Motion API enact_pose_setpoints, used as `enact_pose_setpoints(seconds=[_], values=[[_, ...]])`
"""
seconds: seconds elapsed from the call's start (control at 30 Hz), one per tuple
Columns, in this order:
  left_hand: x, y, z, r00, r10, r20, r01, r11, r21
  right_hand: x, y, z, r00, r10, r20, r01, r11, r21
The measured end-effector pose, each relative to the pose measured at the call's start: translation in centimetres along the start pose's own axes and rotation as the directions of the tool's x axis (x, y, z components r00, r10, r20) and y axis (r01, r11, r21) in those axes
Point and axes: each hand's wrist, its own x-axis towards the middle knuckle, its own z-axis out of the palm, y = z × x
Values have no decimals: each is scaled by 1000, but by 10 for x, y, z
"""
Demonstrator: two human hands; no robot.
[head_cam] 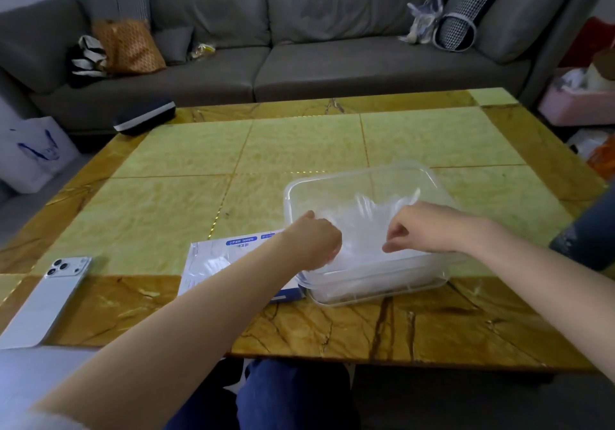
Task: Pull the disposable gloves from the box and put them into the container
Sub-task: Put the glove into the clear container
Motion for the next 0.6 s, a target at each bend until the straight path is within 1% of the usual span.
enact_pose_setpoints(seconds=[0.03,0.07,0.1,0.13,0.17,0.2,0.23,0.27,0.3,0.33,0.37,0.4,0.47,0.53,0.6], values=[[2,2,-2,999,-1,35,1,1000,10,-1,-2,-4,1000,19,16,-19,999,-36],[4,4,-3,998,1,65,-1,1000,9,-2,-6,-8,999,47,-20,-49,992,-114],[5,7,-4,996,-2,94,2,1000,-1,-1,-10,-11,993,50,-110,-74,971,-226],[7,8,-5,992,-9,123,11,1000,-12,0,-16,-12,977,-1,-215,-68,947,-315],[9,10,-6,989,-15,150,18,1000,-18,3,-20,-11,956,-76,-284,-29,938,-346],[9,11,-6,986,-17,169,21,1000,-20,6,-26,-9,938,-158,-308,51,943,-330],[10,13,-7,983,-14,181,18,1000,-20,10,-29,-5,940,-213,-265,136,950,-282],[11,14,-7,982,-11,188,15,1000,-22,15,-31,0,950,-252,-185,212,954,-213],[11,15,-7,981,-12,193,17,1000,-23,21,-31,6,961,-262,-84,246,956,-162],[12,16,-6,979,-18,203,23,1000,-21,27,-30,11,967,-254,-1,251,958,-140],[13,16,-5,975,-30,219,33,999,-11,35,-26,15,974,-213,75,222,964,-144],[14,16,-4,969,-44,243,45,999,1,42,-21,19,977,-173,122,190,971,-148],[17,14,-3,941,-79,330,75,997,25,55,-8,23,977,-112,179,140,978,-153],[20,11,0,900,-98,425,85,995,48,62,2,23,979,-84,188,119,976,-182],[21,8,5,883,-122,453,107,993,57,67,10,23,979,-62,194,108,967,-233]])
